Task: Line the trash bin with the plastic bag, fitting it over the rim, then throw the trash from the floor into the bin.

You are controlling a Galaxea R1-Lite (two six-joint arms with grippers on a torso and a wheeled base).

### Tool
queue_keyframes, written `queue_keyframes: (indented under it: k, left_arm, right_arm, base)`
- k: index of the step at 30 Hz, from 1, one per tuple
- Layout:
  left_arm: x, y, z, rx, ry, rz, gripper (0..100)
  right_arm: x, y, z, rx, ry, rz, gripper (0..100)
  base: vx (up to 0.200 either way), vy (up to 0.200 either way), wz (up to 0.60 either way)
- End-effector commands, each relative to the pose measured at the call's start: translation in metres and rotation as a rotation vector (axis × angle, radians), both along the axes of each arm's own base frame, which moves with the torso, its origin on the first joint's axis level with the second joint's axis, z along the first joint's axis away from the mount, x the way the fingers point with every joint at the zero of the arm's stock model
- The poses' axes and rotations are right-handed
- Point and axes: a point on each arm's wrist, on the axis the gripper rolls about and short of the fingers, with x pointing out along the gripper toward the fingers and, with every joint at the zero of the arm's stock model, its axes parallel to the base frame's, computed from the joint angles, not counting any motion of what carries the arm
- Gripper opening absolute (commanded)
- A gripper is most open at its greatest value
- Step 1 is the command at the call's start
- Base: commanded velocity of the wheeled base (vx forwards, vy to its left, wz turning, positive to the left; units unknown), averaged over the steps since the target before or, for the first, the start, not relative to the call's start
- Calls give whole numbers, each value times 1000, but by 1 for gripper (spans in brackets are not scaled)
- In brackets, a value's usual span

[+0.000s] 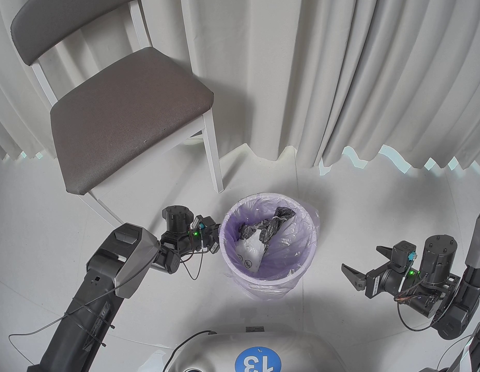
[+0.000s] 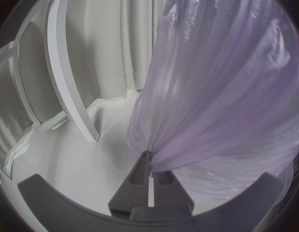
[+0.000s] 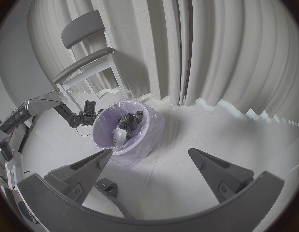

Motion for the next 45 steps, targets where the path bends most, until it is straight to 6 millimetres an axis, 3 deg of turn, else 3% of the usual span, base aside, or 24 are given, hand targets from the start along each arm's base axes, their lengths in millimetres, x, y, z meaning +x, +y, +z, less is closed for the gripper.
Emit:
queue_keyframes:
  k: [1,7,8,16,28,31,33,37,40,43,45]
  left_arm:
    - [0,-2,-2,-2,3,-3,0]
    - [4,3,-1,-7,-13,9,0]
    - [5,3,0,-8,-16,9,100]
    - [11,24,26,-22,-65,43,100]
    - [-30,60,74,67,-3,37,100]
    - [-40,68,92,90,-25,38,100]
    - [-53,70,118,89,-41,36,100]
    - [-78,69,149,88,-57,25,100]
    - [-94,67,166,84,-64,11,100]
    - [-126,56,206,60,-109,-38,100]
    - [-139,52,220,46,-119,-48,100]
  right_arm:
    - [2,0,-3,0,3,-4,100]
    - [6,-3,-6,-3,14,-19,100]
    - [6,-3,-7,-3,14,-17,100]
    - [10,-7,-14,-6,44,-20,100]
    - [18,-8,-29,-22,92,-38,100]
    - [31,-4,-25,3,46,-18,100]
    - [54,-4,-20,9,-20,-27,100]
    - [90,-25,-15,-72,-26,-93,100]
    - [100,-37,-16,-102,-25,-120,100]
    - [113,-57,-40,-184,-32,-78,100]
    - [117,-65,-54,-223,-55,-32,100]
  base:
    - [0,0,0]
    - [0,0,0]
    - [0,0,0]
    - [0,0,0]
    - [0,0,0]
    - [0,0,0]
    - [0,0,0]
    - [0,0,0]
    - [0,0,0]
    - [0,0,0]
    - [0,0,0]
